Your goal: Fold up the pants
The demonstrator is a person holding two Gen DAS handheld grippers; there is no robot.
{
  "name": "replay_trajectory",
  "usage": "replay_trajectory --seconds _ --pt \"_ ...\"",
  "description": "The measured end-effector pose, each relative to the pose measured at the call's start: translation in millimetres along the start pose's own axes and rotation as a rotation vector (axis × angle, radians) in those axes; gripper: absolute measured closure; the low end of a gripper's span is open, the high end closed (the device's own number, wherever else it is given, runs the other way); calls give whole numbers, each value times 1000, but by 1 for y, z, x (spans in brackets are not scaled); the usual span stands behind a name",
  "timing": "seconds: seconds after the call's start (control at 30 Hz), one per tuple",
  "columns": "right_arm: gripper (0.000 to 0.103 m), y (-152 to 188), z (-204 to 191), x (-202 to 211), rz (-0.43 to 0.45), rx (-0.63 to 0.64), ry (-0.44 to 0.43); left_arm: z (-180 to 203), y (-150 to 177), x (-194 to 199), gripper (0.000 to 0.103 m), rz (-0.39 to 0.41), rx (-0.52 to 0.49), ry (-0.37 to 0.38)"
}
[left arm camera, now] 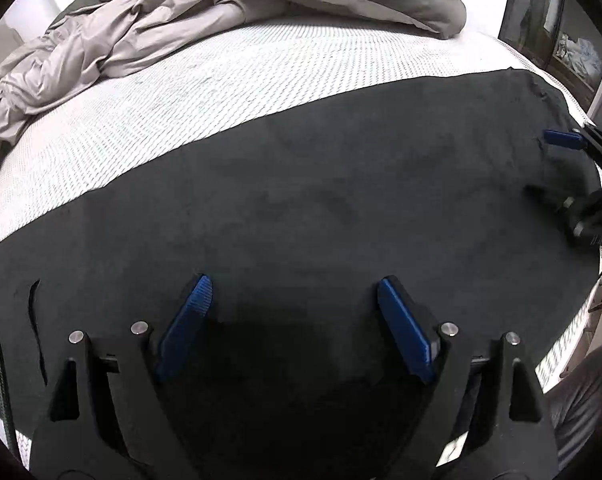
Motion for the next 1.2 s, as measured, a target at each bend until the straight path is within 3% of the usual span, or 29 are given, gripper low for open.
replay_trajectory --seconds 0.03,0.1,0.17,0.27,0.4,0.47,0.5,0.57,0.63,0.7,0.77,0.97,1.1,1.2 --pt "9 3 13 0 -1 -22 18 -6 6 2 16 1 12 1" --pt "8 29 63 5 -13 -95 147 -18 16 3 14 2 39 1" --pt "11 52 113 12 -9 -237 178 -30 21 2 14 7 59 6" --pt "19 65 130 33 45 -341 38 -38 25 5 14 6 77 -5" --pt "18 61 126 76 163 -327 80 -40 21 10 15 16 94 -7" --pt "19 61 144 85 202 -402 150 -39 18 9 15 22 88 -7" --pt "23 64 156 84 204 -463 167 -40 16 5 15 9 82 -10" --pt "62 71 169 70 170 -535 101 -36 16 2 14 2 73 -17" --pt "75 80 186 39 74 -564 115 -37 15 -1 14 4 71 -11" --pt "73 91 187 27 53 -556 90 -40 16 0 14 2 75 -13" --pt "73 87 183 35 68 -529 124 -43 18 2 14 4 89 -19" --pt "69 54 145 80 197 -522 94 -37 5 17 15 65 119 24" --pt "59 30 102 60 123 -398 41 -11 -17 16 15 97 85 64" --pt "47 21 69 32 69 -248 44 7 -23 -3 15 34 27 63"
Point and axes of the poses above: each gripper's, at about its wrist camera, not at the fingertips, and x roughly against the way its jaws point, z to its right, y to its underside, the point moved 4 cm from there along -x, roughly the way its jaws point, and after that the axes turned 6 degrees about -x, right-handed, at the moved point
